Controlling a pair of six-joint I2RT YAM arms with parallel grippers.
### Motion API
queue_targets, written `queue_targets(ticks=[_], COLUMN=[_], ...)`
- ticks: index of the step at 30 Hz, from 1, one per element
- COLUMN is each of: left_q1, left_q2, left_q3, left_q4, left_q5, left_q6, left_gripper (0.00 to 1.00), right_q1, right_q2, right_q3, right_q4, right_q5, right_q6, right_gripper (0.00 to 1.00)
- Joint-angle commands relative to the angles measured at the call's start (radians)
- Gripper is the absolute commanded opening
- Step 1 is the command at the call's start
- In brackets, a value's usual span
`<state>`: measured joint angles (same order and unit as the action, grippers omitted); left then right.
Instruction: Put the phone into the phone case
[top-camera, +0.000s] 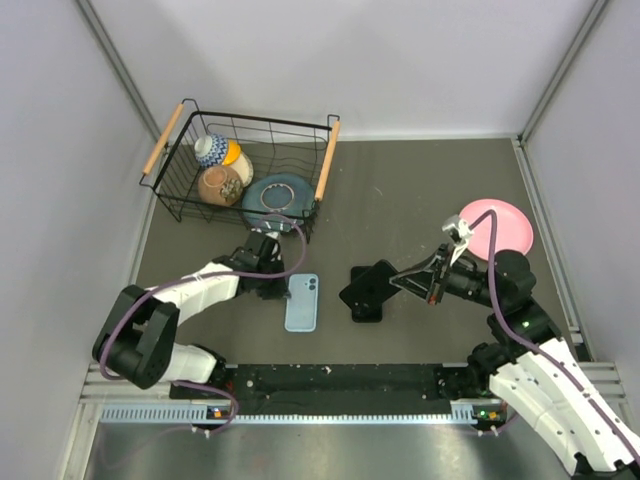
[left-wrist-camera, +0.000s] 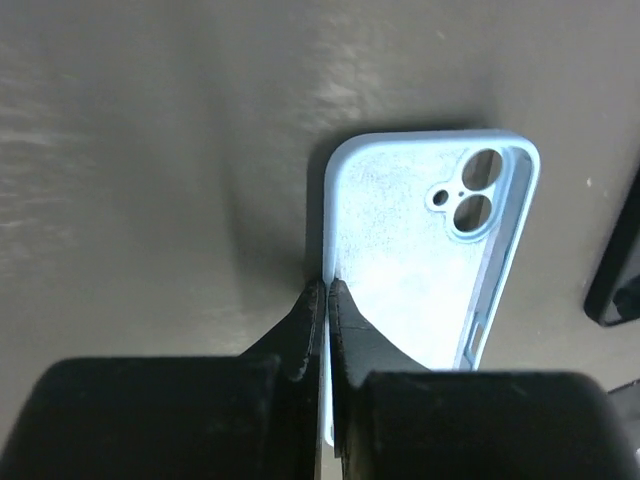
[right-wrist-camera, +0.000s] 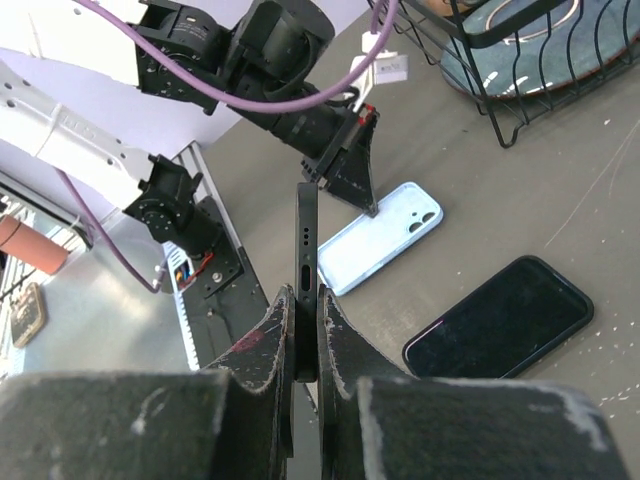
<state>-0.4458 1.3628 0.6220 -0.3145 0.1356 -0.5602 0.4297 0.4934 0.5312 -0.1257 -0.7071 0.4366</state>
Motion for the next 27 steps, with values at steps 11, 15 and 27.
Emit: queue_targets(ticks=[11,15,27], left_q1=[-0.125,-0.108,0.088], left_q2=[-0.054,-0.21,-0.378], left_q3=[0.042,0.054,0.122], left_q4=[0.018,-0.043,-0.19], left_q5=[0.154,0.053,0.054], left_q6=[-0.115,-0.118,-0.06], left_gripper=[0.6,0.68,0.77], right_q1=[0.266,0.415,0.874], right_q2=[0.062,0.131,0.441], right_q3=[-0.03,0.009,0.061], right_q4=[0.271,0.23,0.385], right_q5=[0.247,0.401,0.955], right_q6=[-0.163,-0.313,-0.711], right_gripper=[0.0,0.0,0.0])
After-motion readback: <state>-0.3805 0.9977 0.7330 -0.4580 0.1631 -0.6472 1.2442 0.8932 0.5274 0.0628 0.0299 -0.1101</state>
